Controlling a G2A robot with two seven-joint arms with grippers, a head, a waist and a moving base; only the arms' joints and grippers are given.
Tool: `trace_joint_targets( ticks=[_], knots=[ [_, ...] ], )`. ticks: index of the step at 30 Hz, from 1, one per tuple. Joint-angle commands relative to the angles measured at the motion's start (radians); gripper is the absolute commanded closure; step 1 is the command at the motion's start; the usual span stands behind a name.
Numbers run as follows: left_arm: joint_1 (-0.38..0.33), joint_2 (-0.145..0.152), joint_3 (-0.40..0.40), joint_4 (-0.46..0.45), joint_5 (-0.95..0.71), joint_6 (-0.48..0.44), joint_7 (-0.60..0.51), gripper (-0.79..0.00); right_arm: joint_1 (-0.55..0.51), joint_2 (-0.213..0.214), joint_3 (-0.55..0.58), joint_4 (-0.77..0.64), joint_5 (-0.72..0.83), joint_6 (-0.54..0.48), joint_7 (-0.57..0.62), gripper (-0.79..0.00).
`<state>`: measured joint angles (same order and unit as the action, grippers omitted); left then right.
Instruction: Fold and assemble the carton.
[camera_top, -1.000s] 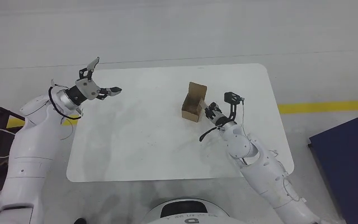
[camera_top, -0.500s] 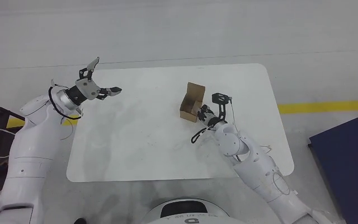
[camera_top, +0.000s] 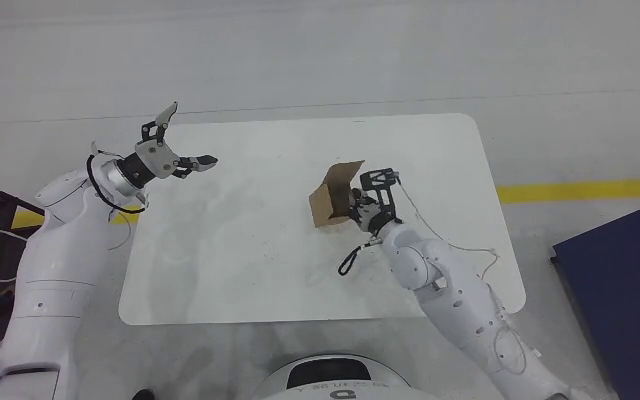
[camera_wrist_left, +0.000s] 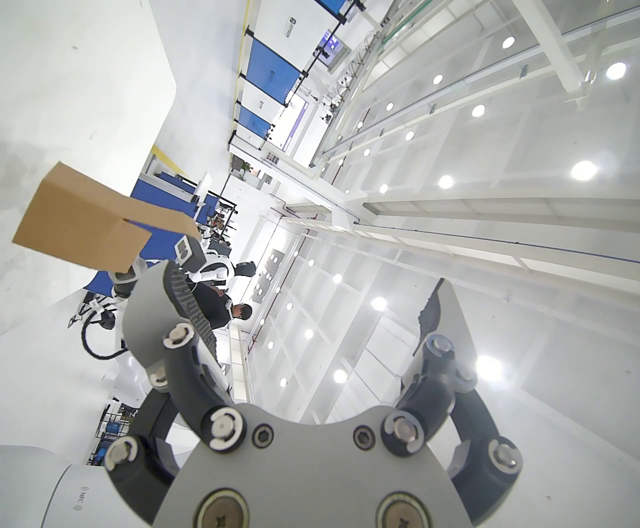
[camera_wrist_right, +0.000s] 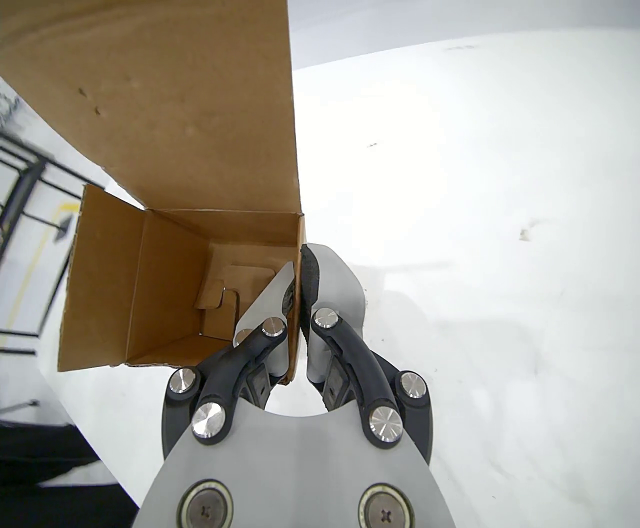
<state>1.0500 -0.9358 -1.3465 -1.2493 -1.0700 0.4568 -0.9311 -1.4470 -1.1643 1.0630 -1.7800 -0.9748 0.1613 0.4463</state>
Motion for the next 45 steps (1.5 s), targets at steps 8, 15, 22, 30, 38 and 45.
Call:
trace_joint_targets(
  ticks=[8,15,22,30,38,45],
  knots=[
    [0.000,0.000,0.000,0.000,0.000,0.000,0.000,-0.785,-0.089,0.025,0.039,-0.146,-0.238,0.003,0.230,0.000],
    [0.000,0.000,0.000,0.000,0.000,0.000,0.000,-0.785,-0.078,0.005,0.040,-0.144,-0.079,0.090,0.197,0.000],
    [0.000,0.000,0.000,0.000,0.000,0.000,0.000,-0.785,-0.055,-0.020,0.026,-0.096,0.065,0.172,0.115,-0.406],
    [0.000,0.000,0.000,0.000,0.000,0.000,0.000,-0.785,-0.096,-0.031,0.091,-0.073,0.326,0.088,0.001,-0.443],
    [0.013,0.009,0.051,-0.040,0.211,0.011,0.023,-0.785,-0.118,-0.042,0.194,0.086,0.649,-0.199,-0.208,-0.382],
    [-0.089,-0.013,0.297,-0.024,0.559,-0.033,-0.118,-0.785,-0.108,-0.051,0.176,0.214,0.742,-0.448,-0.263,-0.366]
  ],
)
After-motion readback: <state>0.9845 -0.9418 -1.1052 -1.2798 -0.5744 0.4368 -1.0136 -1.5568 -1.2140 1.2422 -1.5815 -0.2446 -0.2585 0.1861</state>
